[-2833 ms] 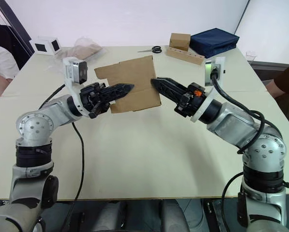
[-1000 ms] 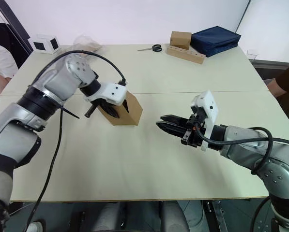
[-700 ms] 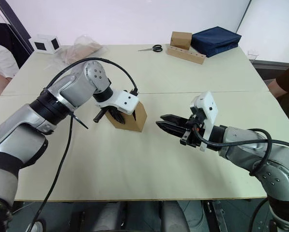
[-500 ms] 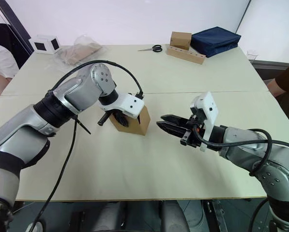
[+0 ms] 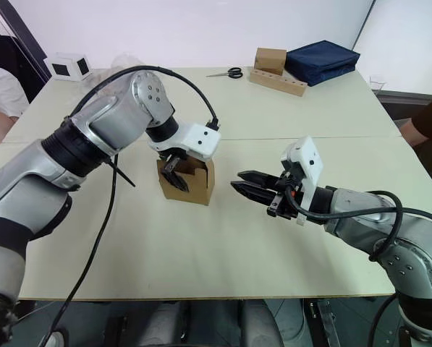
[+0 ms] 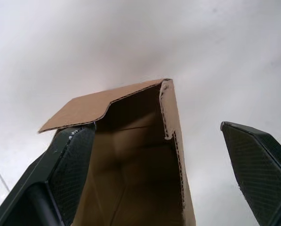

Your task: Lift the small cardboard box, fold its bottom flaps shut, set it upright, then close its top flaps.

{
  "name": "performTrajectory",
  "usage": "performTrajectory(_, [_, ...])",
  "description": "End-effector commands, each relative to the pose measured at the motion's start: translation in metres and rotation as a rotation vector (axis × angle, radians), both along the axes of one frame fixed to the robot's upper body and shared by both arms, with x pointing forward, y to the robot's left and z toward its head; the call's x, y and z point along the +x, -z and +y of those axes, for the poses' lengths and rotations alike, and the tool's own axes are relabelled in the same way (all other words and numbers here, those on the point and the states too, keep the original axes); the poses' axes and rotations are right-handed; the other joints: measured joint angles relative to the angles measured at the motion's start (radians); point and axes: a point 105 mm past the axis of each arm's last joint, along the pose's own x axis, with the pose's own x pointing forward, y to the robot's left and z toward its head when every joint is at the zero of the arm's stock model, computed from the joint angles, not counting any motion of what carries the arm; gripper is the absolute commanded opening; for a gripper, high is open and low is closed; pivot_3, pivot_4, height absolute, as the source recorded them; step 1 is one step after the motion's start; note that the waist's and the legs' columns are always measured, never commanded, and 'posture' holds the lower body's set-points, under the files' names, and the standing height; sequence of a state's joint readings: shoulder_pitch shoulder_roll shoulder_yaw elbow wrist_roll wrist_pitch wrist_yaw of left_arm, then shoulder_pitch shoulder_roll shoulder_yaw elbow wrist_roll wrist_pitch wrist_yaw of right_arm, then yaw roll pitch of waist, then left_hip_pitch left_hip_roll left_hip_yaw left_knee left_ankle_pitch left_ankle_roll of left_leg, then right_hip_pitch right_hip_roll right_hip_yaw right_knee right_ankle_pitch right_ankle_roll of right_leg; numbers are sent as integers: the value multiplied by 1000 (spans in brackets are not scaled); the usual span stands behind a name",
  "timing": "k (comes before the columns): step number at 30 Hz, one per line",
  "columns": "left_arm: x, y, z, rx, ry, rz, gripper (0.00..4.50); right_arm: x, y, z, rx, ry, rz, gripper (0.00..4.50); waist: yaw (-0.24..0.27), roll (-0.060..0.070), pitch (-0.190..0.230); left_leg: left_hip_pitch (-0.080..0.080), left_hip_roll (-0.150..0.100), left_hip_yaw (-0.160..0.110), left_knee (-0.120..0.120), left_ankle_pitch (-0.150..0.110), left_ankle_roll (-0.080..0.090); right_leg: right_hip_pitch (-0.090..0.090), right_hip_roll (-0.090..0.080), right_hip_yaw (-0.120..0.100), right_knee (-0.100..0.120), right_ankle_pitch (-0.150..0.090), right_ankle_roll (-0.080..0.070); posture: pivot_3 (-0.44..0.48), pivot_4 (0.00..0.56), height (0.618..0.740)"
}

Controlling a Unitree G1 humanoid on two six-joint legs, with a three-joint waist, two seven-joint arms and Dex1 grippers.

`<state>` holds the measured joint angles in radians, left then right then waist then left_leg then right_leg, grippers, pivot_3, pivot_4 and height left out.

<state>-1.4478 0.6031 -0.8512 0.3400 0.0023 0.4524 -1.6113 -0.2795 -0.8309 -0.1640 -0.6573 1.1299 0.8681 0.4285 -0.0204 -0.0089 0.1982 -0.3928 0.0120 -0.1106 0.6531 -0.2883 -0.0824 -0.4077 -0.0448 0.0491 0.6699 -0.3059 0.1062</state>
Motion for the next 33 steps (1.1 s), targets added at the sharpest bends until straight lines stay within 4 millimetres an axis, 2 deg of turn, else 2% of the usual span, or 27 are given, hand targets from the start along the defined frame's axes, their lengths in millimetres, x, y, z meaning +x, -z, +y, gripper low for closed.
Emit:
performTrajectory(1, [-2,-34,-5,-64,-1,-47,4462,-2,-8,2,7,-18,-37,1169,0,0,0,0,0,0,0,0,0,0,0,0,0,0,0,0,150,740])
performTrajectory(6, [-2,-68,-3,-181,-60,-50,4462,2,-10,1,7,-20,-41,1169,-2,0,0,0,0,0,0,0,0,0,0,0,0,0,0,0,150,740])
performTrajectory(10, [-3,-93,12,-297,-152,-23,4462,3,-10,3,10,-27,-47,1169,-10,0,0,0,0,0,0,0,0,0,0,0,1,0,0,0,150,740])
performTrajectory(14, [-8,-123,28,-545,-206,55,4462,13,-9,7,19,-5,-74,1169,-27,0,0,0,0,0,0,0,0,0,0,0,1,0,0,0,150,740])
performTrajectory(17, [1,-129,48,-758,-240,46,4462,21,-6,14,21,8,-87,1169,-27,2,-1,0,0,0,0,0,0,-1,0,0,2,0,0,0,150,740])
performTrajectory(19, [8,-125,60,-828,-298,29,4462,24,-3,17,19,9,-90,1169,-30,3,-1,2,0,1,0,0,0,0,0,1,3,-1,0,0,150,740])
performTrajectory(21, [18,-115,75,-844,-357,-35,4462,26,-1,18,17,13,-93,1169,-29,2,-1,2,0,0,0,0,0,-1,0,0,5,-1,0,0,150,740])
performTrajectory(23, [23,-97,99,-882,-431,-41,4500,33,2,16,25,43,-90,644,-30,2,-1,1,0,0,0,1,-1,-1,0,0,5,-1,0,0,150,740])
performTrajectory(24, [22,-93,103,-892,-447,-37,4500,35,3,15,27,51,-90,482,-30,2,0,1,0,0,1,1,-1,-2,0,1,5,-1,0,0,150,740])
performTrajectory(25, [25,-80,116,-911,-497,-48,4237,40,5,14,25,76,-89,3,-29,2,0,1,0,0,1,1,-2,-2,0,1,5,-1,0,0,150,740])
performTrajectory(27, [27,-40,141,-940,-584,-72,3704,50,16,14,4,107,-80,0,-30,2,-1,0,0,0,1,1,-2,-2,-1,1,5,-1,0,0,150,740])
performTrajectory(28, [26,-25,149,-939,-606,-90,3237,53,21,14,-6,113,-77,0,-32,3,-1,2,0,1,1,1,-3,-1,-1,1,5,-1,0,0,150,740])
performTrajectory(29, [26,-13,154,-958,-649,-81,2987,55,24,16,-4,113,-66,0,-35,3,-2,2,0,1,0,2,-3,-2,-1,2,5,0,0,0,150,740])
performTrajectory(33, [30,20,164,-974,-724,-100,1323,62,39,18,-39,114,-52,0,-19,-1,0,-2,0,-1,4,2,-3,-5,0,0,10,0,0,0,150,740])
